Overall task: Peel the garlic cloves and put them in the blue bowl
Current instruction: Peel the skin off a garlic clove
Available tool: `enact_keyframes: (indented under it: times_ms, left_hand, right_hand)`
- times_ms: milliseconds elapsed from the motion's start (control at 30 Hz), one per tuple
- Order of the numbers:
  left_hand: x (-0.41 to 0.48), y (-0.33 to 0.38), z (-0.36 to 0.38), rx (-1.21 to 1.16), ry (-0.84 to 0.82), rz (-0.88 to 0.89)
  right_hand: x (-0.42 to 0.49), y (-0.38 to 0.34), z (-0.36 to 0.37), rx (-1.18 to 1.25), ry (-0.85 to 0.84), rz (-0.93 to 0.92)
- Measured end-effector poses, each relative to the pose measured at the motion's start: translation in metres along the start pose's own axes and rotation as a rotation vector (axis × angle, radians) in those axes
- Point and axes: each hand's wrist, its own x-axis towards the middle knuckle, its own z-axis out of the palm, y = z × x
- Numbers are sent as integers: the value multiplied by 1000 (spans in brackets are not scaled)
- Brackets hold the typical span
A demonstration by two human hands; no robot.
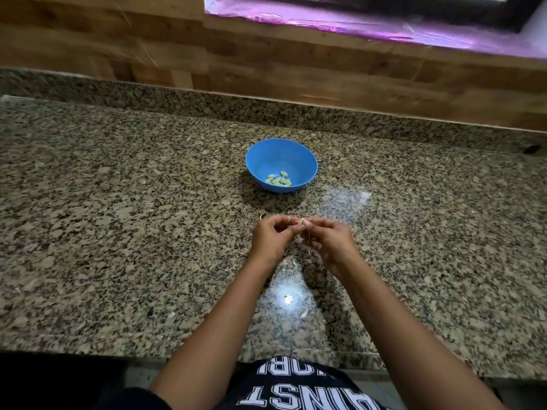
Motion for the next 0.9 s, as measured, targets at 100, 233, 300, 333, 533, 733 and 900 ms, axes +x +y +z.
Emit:
enact_keyframes:
  times_ms: [100, 233, 300, 333, 533, 733, 900]
  left_hand:
    - [1, -1, -2, 12, -11, 4]
    - [4, -2, -7, 80, -51, 30]
    - [4, -1, -8, 154, -21, 87]
    - [4, -1, -7, 180, -4, 114]
    - [4, -3, 1, 306, 91, 241]
    - [2, -1, 1, 417, 97, 261]
    - [3, 3, 3, 626, 75, 279]
  right_hand:
    - [-1, -2, 1, 3, -6, 4]
    - [0, -8, -5, -55, -98, 26]
    - [-2, -9, -5, -69, -126, 13]
    - [-3, -10, -4, -63, -131, 2]
    - [-3, -12, 2, -39, -60, -75]
    - [-1, -8, 6, -203, -8, -153]
    - [-1, -8, 10, -255, -11, -195]
